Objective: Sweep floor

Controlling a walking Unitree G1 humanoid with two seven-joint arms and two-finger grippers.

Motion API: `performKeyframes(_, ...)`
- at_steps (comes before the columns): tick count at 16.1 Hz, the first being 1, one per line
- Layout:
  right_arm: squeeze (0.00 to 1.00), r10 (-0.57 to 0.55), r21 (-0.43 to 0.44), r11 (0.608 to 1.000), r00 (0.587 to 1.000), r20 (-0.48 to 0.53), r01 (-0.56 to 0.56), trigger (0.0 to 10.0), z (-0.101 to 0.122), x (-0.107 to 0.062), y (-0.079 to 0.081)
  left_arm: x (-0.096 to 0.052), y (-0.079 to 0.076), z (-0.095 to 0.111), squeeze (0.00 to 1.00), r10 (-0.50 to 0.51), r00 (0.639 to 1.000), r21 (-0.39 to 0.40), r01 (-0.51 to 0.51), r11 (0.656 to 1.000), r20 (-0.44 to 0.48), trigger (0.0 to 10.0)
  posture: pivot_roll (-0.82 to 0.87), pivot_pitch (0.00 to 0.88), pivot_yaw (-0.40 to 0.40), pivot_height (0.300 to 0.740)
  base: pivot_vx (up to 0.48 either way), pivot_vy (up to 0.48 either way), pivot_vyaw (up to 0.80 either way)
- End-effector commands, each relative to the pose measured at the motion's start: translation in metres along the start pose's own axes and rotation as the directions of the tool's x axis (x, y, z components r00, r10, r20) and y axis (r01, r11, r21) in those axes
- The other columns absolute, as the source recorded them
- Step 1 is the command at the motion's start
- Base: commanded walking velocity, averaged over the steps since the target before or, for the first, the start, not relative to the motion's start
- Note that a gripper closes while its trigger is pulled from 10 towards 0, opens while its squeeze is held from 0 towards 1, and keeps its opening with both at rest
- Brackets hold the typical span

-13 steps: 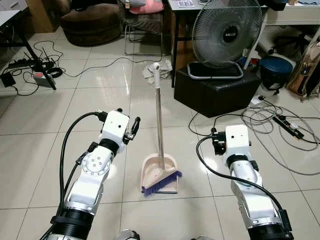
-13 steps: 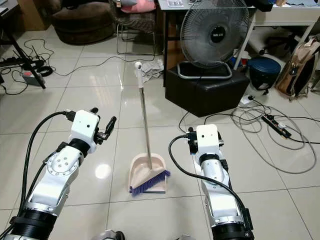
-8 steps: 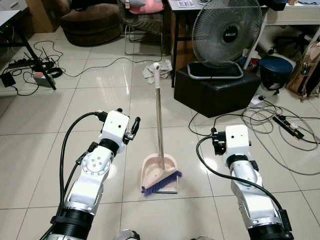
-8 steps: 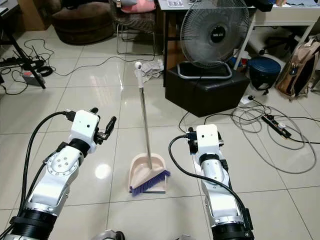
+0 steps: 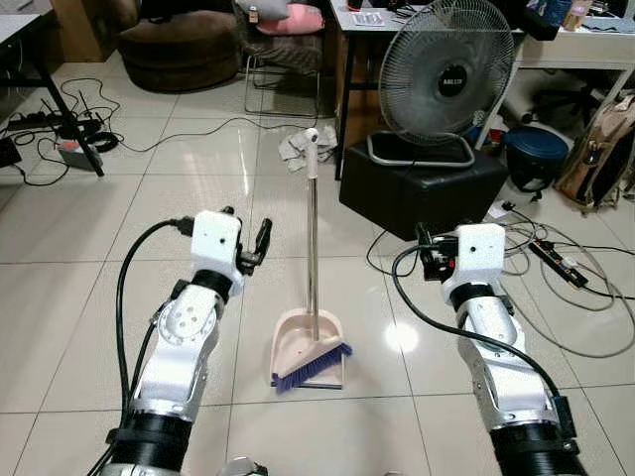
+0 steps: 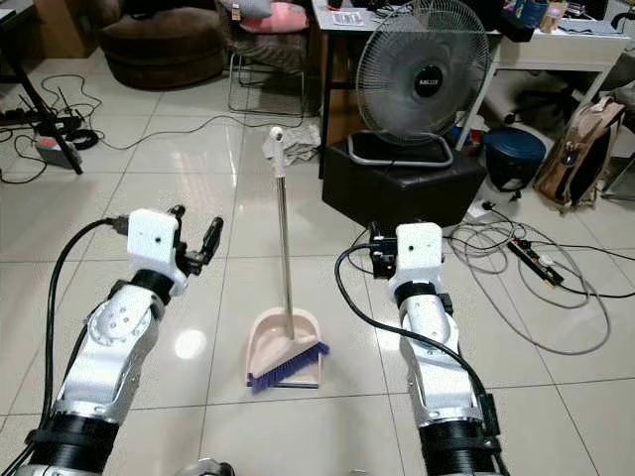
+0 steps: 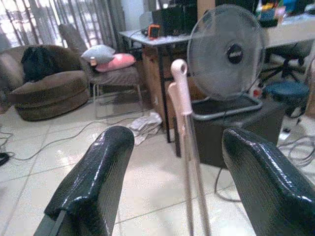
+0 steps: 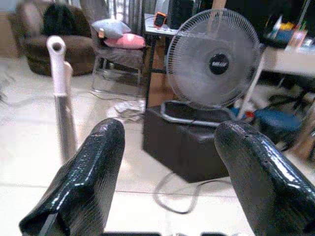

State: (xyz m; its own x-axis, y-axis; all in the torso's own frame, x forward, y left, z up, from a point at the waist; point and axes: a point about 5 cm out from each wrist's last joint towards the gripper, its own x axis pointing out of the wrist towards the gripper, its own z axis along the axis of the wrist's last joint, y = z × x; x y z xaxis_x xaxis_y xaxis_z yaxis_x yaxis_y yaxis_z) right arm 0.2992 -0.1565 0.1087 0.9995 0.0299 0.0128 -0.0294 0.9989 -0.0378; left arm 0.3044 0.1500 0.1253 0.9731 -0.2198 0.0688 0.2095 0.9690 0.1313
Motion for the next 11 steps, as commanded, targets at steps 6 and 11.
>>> performKeyframes(6, 0.0, 0.078, 0.143, 0.986, 0.996, 0.04, -0.083, 10.0, 0.004, 0.0, 0.006, 0.004, -0.002, 0.008, 0.0, -0.021, 1.0, -0.128, 0.022, 0.992, 0.009, 10.0, -0.03, 0.027, 0.002, 0.74, 0.0, 0.0, 0.0)
performKeyframes(11, 0.0, 0.105, 0.131, 0.985, 0.994, 0.039, -0.109, 10.0, 0.004, 0.002, 0.005, 0.004, 0.004, 0.008, 0.0, -0.013, 1.0, -0.172, 0.009, 0.985, -0.019, 10.0, -0.03, 0.029, 0.003, 0.74, 0.0, 0.0, 0.0)
